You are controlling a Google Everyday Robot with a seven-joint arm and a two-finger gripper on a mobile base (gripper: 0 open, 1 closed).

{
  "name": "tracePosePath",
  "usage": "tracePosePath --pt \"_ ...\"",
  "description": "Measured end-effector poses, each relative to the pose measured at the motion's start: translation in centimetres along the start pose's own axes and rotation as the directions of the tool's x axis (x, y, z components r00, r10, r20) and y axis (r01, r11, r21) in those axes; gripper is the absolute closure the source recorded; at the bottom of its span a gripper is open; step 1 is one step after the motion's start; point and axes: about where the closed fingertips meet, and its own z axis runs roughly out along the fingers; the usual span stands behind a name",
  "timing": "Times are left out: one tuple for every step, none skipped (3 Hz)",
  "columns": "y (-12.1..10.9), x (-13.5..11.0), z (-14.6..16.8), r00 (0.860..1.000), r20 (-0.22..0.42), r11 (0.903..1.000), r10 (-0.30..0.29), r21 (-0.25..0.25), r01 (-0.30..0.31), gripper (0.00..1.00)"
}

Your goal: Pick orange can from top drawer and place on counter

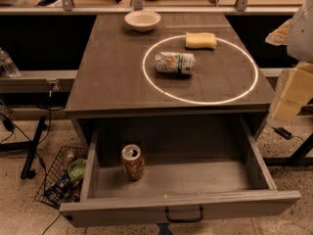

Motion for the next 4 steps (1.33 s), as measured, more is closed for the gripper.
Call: tracePosePath --pt "0.0 0.0 0.0 1.000 0.000 1.0000 0.000 0.000 0.000 0.00" --pt "-0.2 0.3 0.3 1.000 0.001 1.0000 0.004 -0.004 -0.004 0.00" --pt "0.9 1.2 4.5 0.997 0.062 0.9960 0.034 -0.085 -0.029 0.00" --pt "4.7 1.5 14.1 0.975 0.211 0.9686 0.064 -0.248 -0.010 0.00"
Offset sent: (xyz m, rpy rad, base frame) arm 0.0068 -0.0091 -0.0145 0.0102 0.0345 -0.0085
